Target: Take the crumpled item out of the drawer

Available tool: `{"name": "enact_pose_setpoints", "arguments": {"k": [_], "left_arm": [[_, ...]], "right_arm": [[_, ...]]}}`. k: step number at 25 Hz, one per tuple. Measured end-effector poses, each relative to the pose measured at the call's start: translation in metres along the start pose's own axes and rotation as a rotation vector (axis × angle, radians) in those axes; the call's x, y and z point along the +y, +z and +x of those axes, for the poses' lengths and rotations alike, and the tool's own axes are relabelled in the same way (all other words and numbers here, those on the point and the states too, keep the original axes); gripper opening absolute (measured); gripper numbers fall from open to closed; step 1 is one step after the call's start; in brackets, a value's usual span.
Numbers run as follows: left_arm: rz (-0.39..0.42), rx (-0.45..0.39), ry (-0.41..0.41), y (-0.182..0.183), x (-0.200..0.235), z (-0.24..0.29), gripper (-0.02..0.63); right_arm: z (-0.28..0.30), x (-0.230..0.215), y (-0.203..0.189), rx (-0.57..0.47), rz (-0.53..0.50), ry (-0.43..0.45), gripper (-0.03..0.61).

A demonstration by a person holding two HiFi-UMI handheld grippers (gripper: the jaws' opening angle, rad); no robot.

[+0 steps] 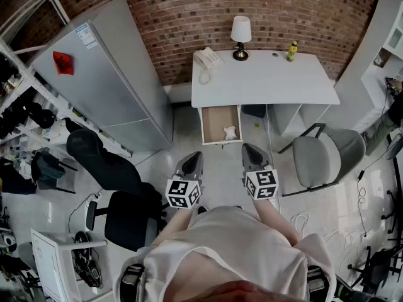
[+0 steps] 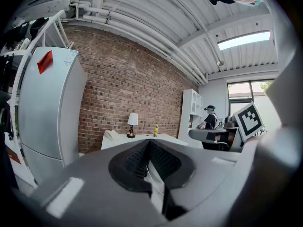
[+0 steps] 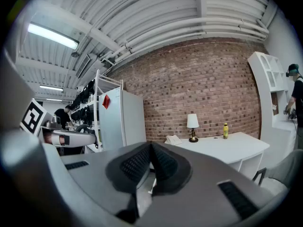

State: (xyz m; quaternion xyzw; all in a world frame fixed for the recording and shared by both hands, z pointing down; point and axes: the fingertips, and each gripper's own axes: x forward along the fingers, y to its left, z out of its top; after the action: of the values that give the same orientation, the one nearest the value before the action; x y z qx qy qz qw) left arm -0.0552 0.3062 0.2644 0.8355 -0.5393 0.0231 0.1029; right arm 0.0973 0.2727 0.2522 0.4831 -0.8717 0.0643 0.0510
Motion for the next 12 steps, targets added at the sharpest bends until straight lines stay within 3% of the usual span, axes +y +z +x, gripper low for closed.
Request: {"name": "enact_pose_setpoints", "arguments": {"k": [12], "left_arm": [[-0.001, -0.003, -0.016, 0.003, 0.016, -0.007, 0.009]], "right_arm": [[0.005, 0.016, 0.004, -0.012, 0.003, -0.017, 0.006]]}}
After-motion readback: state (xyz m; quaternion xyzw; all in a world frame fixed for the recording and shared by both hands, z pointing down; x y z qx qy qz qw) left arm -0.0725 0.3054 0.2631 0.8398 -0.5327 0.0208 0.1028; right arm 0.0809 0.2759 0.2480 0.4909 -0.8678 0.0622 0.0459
